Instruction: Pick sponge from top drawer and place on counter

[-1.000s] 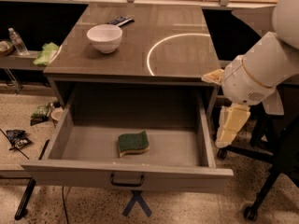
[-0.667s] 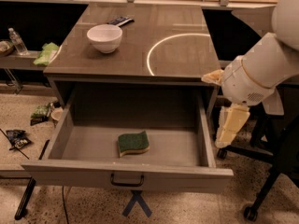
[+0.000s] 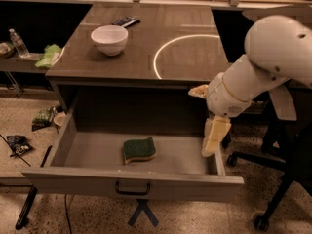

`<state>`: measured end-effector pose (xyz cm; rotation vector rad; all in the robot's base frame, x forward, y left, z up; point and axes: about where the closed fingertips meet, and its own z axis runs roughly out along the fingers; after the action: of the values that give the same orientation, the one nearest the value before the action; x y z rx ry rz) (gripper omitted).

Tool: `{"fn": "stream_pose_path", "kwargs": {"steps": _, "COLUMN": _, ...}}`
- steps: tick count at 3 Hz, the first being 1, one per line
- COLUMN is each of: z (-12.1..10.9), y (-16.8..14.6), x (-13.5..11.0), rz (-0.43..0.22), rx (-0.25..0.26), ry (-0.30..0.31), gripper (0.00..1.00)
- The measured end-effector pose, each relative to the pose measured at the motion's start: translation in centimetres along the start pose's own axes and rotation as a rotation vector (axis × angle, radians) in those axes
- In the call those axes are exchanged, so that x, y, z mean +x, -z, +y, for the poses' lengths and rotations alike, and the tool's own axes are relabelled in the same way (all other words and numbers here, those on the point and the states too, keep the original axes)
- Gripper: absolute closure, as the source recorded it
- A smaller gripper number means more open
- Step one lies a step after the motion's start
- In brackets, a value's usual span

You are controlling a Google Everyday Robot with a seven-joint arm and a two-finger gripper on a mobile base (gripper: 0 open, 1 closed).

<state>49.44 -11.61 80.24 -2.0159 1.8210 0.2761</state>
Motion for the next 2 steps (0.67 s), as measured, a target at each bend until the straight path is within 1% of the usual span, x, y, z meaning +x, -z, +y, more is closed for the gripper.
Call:
{"fn": "stream_pose_path", "kwargs": {"steps": 1, "z": -1.2, "y": -6.1, "x": -1.7, "rz": -0.07, "rx": -0.037, "ry": 0.014, "gripper": 0.0}}
{"fn": "stream_pose_path", "kwargs": {"steps": 2, "z": -2.7, "y": -11.8, "x": -4.5, "rz": -0.109, "rx": -0.046, "ry": 0.07, "gripper": 0.0}}
